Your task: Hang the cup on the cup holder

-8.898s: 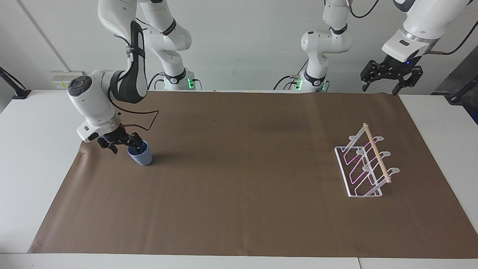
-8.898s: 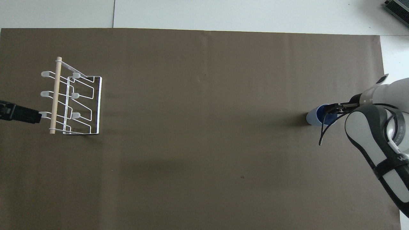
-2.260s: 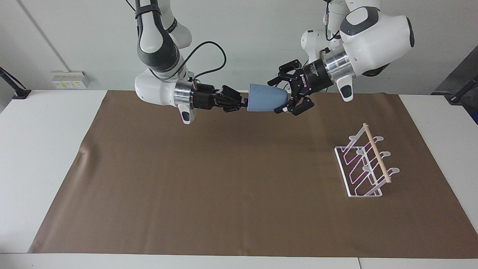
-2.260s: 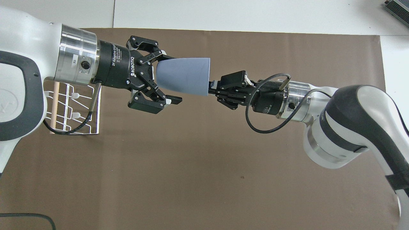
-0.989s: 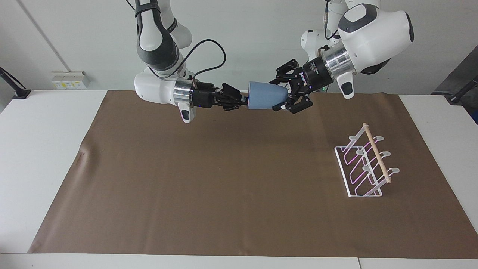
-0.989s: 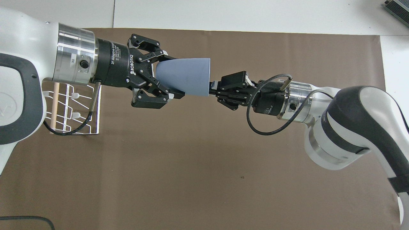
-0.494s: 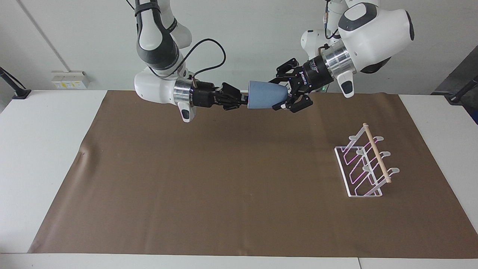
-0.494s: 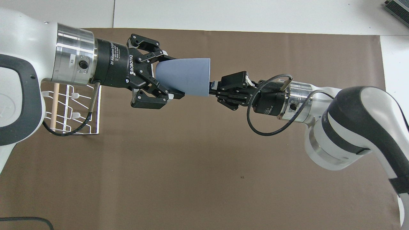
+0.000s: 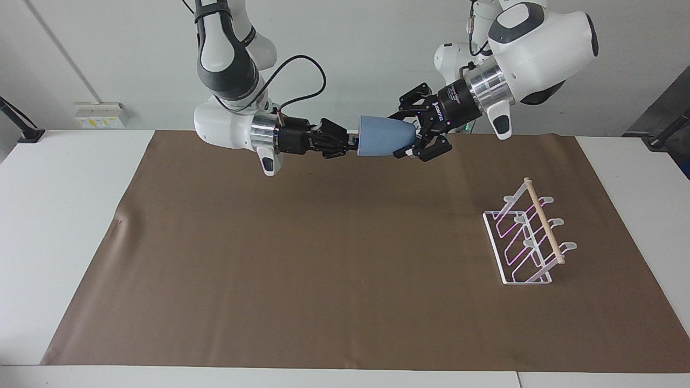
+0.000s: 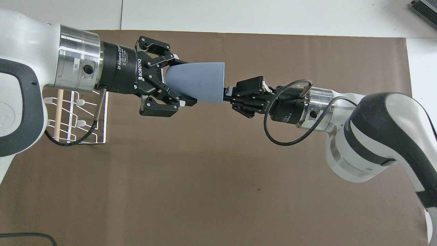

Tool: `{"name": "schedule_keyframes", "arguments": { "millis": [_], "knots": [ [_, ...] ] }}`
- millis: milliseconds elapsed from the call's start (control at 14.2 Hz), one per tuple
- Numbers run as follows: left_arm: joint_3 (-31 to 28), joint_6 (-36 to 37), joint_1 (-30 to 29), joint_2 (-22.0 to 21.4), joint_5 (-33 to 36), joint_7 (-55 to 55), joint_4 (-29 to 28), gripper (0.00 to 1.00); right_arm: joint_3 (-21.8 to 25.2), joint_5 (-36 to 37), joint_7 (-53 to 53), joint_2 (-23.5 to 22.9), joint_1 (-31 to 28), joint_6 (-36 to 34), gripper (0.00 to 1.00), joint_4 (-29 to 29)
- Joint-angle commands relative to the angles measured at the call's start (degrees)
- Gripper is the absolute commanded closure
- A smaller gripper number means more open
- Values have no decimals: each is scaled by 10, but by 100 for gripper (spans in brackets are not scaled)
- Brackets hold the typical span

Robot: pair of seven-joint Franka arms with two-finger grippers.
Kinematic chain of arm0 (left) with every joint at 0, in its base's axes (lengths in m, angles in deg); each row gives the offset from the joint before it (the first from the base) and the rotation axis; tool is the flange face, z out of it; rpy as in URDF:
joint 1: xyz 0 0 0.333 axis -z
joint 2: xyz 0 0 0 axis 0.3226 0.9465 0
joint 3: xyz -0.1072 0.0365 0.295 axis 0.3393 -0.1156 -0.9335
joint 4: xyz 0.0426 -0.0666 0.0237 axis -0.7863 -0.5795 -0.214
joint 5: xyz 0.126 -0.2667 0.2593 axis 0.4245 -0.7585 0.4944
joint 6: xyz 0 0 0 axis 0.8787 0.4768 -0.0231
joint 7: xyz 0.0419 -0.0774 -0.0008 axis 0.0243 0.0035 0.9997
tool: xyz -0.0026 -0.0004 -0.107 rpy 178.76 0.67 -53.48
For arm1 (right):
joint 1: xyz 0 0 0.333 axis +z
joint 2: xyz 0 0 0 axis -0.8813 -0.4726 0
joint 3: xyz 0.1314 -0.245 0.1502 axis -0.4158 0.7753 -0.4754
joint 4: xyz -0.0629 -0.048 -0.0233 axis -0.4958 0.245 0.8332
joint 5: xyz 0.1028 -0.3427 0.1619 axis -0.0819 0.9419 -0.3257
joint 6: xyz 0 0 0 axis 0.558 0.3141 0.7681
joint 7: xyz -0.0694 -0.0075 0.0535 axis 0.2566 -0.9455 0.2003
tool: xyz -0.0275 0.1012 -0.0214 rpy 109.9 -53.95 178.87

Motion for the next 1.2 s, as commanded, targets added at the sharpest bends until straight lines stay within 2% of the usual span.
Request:
{"name": "schedule_keyframes", "arguments": {
  "millis": [0, 212, 494, 847, 918, 989, 1130],
  "knots": [
    [-2, -2, 10, -28, 2, 13, -24, 100, -2, -19, -9, 0, 0, 17, 100, -4],
    [-2, -2, 10, -28, 2, 13, -24, 100, -2, -19, -10, 0, 0, 22, 97, -4],
    [-2, -2, 9, -32, 2, 12, -29, 100, -2, -19, -10, 0, 2, 24, 84, -3],
    [-2, -6, 9, -38, 2, 8, -37, 100, -2, -18, -10, 0, 2, 24, 76, -3],
    [-2, -6, 8, -38, 2, 7, -37, 100, -2, -19, -10, 0, 2, 24, 59, -3],
    [-2, -6, 7, -38, 2, 6, -38, 100, -2, -19, -10, 0, 2, 25, 36, -3],
    [-2, -6, 6, -40, 2, 5, -42, 100, -1, -19, -10, 0, 2, 25, 23, -3]
  ]
}}
